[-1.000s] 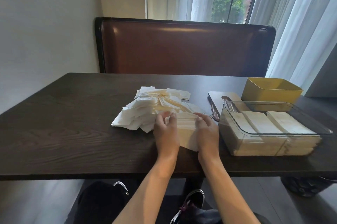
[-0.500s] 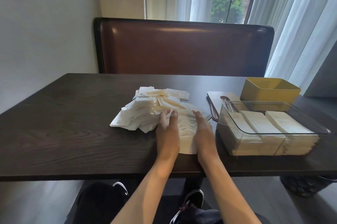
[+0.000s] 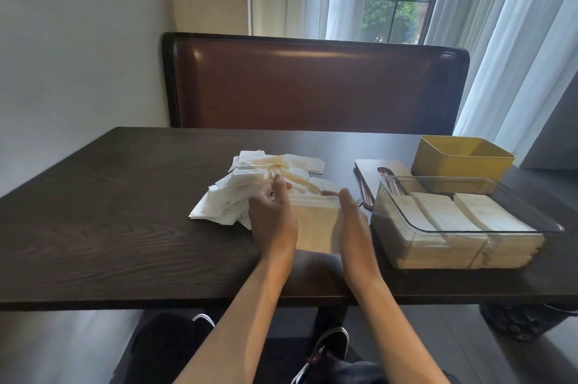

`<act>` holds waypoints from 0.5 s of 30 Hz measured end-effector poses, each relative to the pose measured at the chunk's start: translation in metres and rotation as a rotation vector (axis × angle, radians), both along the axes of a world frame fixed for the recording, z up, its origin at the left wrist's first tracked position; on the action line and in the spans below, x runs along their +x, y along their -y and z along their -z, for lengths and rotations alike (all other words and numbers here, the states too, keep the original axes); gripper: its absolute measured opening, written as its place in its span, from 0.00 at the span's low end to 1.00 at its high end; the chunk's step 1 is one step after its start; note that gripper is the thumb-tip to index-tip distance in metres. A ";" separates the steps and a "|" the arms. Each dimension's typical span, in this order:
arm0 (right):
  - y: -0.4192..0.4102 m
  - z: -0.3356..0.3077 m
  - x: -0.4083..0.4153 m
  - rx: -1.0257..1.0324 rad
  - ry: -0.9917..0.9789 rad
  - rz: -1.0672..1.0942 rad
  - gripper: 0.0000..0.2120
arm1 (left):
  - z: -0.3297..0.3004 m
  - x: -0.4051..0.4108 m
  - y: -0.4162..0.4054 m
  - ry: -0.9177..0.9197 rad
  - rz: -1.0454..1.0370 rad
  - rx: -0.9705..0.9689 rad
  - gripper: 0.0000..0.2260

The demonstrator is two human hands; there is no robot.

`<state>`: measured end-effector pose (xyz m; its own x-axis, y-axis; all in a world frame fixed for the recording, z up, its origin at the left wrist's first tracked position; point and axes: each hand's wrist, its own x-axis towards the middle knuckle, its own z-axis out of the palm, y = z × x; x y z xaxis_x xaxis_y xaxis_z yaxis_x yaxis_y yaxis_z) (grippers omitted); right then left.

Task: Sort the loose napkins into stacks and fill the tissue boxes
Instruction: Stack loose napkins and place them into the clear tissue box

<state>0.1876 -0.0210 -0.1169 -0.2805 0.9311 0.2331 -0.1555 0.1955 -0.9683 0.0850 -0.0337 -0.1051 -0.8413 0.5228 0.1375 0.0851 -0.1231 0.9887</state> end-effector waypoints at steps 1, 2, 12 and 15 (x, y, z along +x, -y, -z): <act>0.002 -0.003 0.003 0.053 0.039 -0.047 0.19 | -0.003 -0.002 -0.002 0.018 -0.007 -0.006 0.17; 0.004 -0.006 0.005 0.102 0.082 -0.081 0.16 | -0.005 -0.004 -0.004 0.039 -0.006 -0.002 0.18; -0.005 -0.040 0.032 0.309 0.327 0.062 0.02 | -0.029 0.012 0.006 0.025 0.283 0.014 0.22; -0.006 -0.056 0.047 0.270 0.304 0.094 0.07 | -0.039 0.015 0.020 -0.025 0.566 0.052 0.20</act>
